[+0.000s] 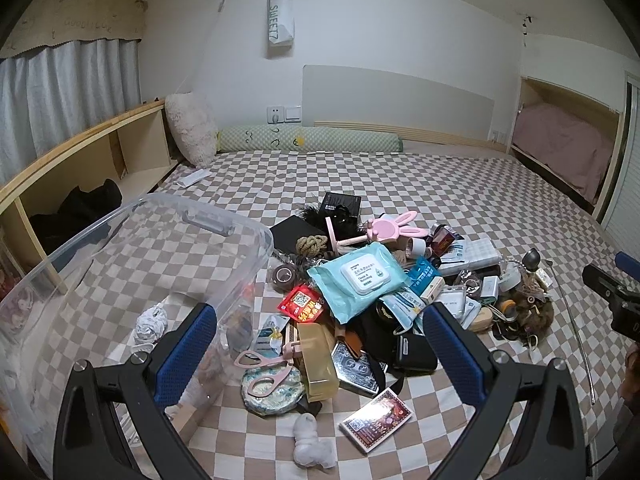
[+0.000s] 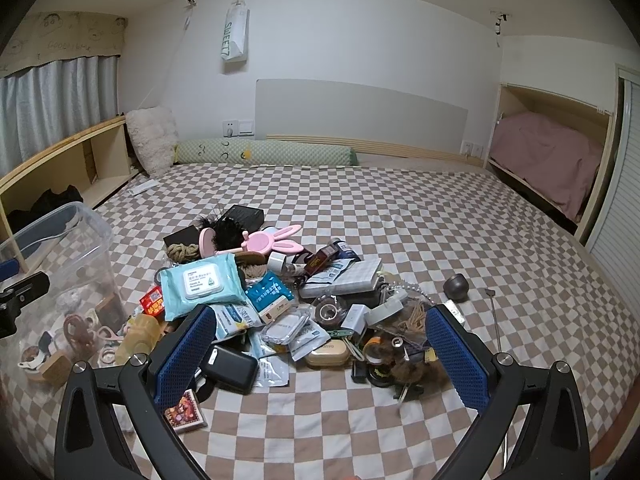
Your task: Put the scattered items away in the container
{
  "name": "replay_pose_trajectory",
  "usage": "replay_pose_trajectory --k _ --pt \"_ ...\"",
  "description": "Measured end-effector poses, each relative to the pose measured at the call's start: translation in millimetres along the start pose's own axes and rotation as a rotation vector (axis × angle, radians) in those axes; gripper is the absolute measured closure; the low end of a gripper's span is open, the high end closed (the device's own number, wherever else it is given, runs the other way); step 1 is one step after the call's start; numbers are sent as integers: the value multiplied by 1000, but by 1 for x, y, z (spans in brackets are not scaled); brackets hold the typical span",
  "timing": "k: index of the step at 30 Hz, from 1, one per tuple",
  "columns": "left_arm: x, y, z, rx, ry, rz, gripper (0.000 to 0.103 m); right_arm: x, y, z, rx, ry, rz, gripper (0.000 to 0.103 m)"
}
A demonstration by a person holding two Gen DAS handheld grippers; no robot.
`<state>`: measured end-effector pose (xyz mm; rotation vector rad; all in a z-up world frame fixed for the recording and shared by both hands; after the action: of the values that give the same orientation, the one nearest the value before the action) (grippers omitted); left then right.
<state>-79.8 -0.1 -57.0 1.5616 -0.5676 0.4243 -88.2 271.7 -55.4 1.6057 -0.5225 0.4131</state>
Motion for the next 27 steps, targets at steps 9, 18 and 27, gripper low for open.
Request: replay_pose_trajectory --k 9,18,27 --pt "-1 0 1 -4 4 1 0 0 -1 -3 -4 -3 2 0" --pt "-1 -1 1 -10 14 2 0 -1 -4 -2 -1 -6 7 0" --pt "-1 -2 2 -8 12 4 0 -4 -6 -6 -5 2 11 0"
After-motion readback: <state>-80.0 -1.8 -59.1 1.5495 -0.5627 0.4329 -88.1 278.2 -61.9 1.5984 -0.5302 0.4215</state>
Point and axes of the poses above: each gripper's, at about its wrist camera, not at the fingertips, and x roughly against the way its jaws point, z to its left, y to its top, the point moved 10 cm from there along -x, roughly the way its jaws point, and after that the axes turned 5 degrees about -y, right-handed, at the moved point
